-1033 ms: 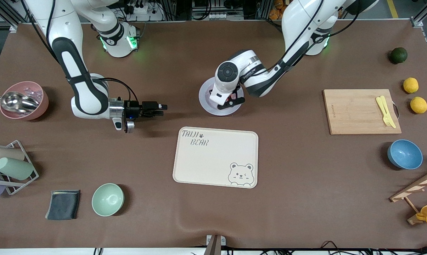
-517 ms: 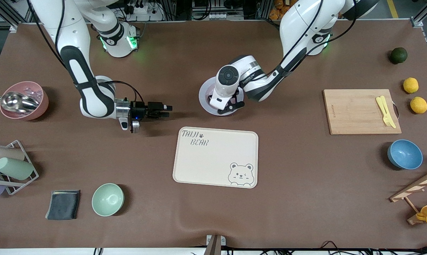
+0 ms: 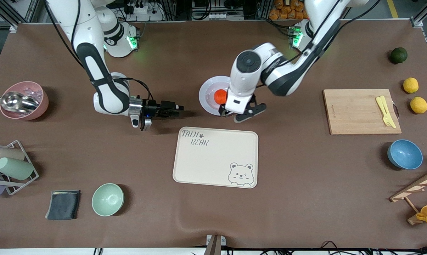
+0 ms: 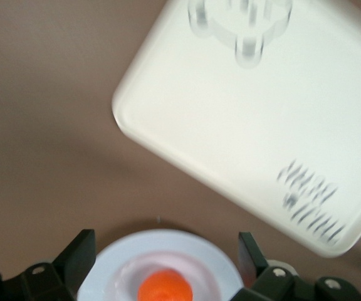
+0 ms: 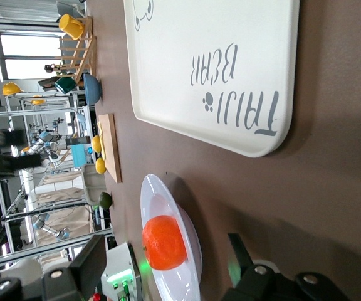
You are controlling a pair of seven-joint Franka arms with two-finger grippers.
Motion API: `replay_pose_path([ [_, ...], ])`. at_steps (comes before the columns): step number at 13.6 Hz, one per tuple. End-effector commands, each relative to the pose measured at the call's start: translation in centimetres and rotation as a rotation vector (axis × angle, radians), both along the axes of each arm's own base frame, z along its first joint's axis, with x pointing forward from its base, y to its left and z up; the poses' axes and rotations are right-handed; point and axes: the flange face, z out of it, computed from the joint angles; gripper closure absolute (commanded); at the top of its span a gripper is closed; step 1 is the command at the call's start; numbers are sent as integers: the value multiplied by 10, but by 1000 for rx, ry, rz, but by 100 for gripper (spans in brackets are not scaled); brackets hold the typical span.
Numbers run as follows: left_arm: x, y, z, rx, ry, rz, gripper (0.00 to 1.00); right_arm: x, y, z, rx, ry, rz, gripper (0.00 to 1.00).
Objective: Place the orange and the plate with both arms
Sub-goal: 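Raise the left gripper away while the right gripper reaches the plate rim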
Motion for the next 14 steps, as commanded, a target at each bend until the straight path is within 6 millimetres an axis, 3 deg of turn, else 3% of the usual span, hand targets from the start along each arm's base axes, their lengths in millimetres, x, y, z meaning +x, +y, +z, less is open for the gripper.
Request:
replay_pose_path([
  [1, 30, 59, 60, 53, -58, 23, 0, -7, 19, -2, 3, -5, -29, 18],
  [3, 61, 95, 96, 60, -67, 65, 0, -13, 33, -5, 9, -2, -43, 23],
  [5, 81, 125, 122, 94, -60, 9, 0, -15, 35, -13, 2, -4, -40, 27],
  [7, 103, 170, 140, 103, -52, -40, 0, -18, 36, -19, 0, -7, -36, 30],
  [9, 108, 196, 151, 116, -29, -61, 0, -27, 51, -22, 4, 4, -43, 31],
  [12, 108, 222, 187, 99, -4, -40, 0, -36, 62, -29, -36, -5, -50, 34],
  [14, 101, 228, 207, 74, 35, -76, 0, -39, 65, -31, -37, 0, -55, 34],
])
